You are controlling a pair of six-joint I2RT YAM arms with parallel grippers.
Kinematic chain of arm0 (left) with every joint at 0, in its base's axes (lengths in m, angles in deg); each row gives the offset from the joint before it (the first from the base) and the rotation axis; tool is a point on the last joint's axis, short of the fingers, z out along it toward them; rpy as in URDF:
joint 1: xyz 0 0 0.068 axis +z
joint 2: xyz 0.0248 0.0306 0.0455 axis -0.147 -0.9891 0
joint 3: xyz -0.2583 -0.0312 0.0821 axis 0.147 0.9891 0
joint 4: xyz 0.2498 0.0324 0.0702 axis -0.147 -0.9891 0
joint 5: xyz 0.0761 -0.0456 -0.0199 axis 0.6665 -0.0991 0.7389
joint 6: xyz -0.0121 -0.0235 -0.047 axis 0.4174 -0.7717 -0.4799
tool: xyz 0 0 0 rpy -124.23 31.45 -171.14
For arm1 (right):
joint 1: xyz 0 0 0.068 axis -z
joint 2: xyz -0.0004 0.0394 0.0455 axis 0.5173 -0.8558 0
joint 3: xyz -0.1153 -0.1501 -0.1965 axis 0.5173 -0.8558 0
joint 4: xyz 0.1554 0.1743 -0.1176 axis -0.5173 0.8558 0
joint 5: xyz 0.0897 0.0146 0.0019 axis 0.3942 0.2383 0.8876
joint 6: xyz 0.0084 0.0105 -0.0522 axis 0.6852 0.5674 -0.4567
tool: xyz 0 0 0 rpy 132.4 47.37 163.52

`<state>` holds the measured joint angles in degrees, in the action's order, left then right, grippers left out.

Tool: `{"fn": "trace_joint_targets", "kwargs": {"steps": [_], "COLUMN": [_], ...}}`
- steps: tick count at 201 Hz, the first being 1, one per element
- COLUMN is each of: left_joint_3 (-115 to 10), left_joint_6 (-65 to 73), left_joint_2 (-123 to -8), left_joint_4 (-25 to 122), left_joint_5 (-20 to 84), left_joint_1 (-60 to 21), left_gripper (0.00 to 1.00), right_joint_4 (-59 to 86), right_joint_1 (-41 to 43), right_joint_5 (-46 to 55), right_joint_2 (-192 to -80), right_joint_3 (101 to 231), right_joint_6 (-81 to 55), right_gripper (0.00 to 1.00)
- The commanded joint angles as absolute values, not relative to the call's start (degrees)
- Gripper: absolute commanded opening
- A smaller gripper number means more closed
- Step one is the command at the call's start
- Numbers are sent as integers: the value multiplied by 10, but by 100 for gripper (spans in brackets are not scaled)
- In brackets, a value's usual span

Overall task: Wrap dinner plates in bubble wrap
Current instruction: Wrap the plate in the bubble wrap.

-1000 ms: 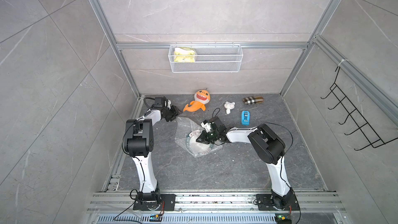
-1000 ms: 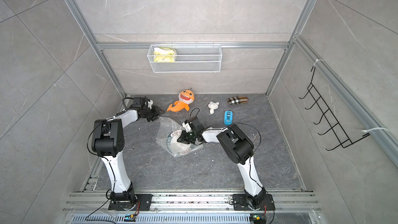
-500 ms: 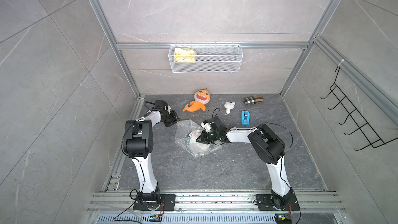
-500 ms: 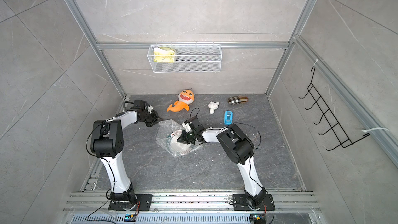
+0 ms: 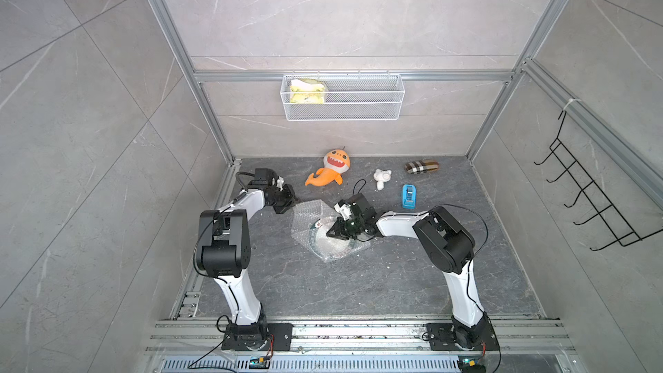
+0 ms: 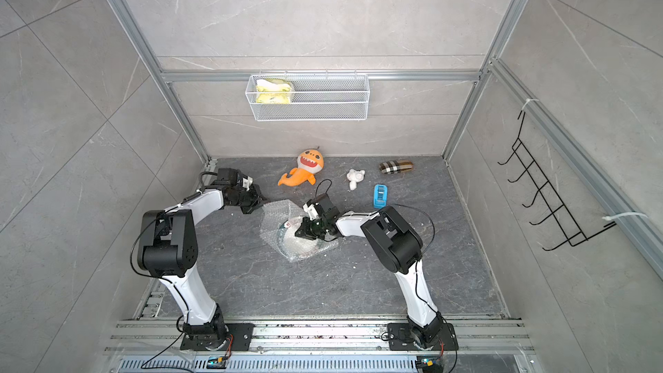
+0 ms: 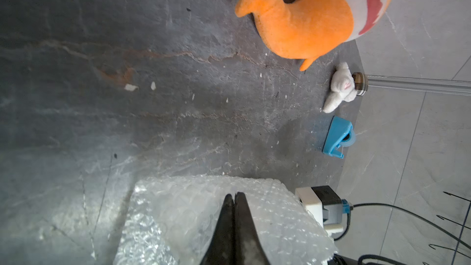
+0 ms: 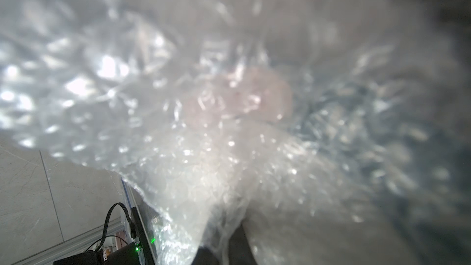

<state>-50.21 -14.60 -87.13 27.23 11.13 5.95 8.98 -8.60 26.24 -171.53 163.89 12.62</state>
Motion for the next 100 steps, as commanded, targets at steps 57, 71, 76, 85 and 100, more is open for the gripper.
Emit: {"fn": "trace_joint_targets", "kwargs": {"steps": [57,71,76,85,100], "left_joint_3": [-390,-373,-369,-365,-362], "left_joint_6": [-282,-315,-325,-338,-356], "left_joint_2": [-778,-778,-779,-781,-784], "left_joint_4": [363,394,405,418,433], "left_joint_5": [98,104,106,110,117], "left_joint_1": [-41,-59,-65,-76,-89], "left_gripper": [0,0,0,0,0], "right_joint_4": [219,225,226,230,229], "right_joint_1": [-99,-99,-100,-99,-99], "right_joint_5": [241,245,245,245,257], "right_joint_2": [-1743,-1739,-1737,-1730,-1723], "right_joint_3": [1634,1632,1631,1630,1629], "right_joint_6": [75,66,62,54,42], "right_gripper": [10,10,11,12,15]}}
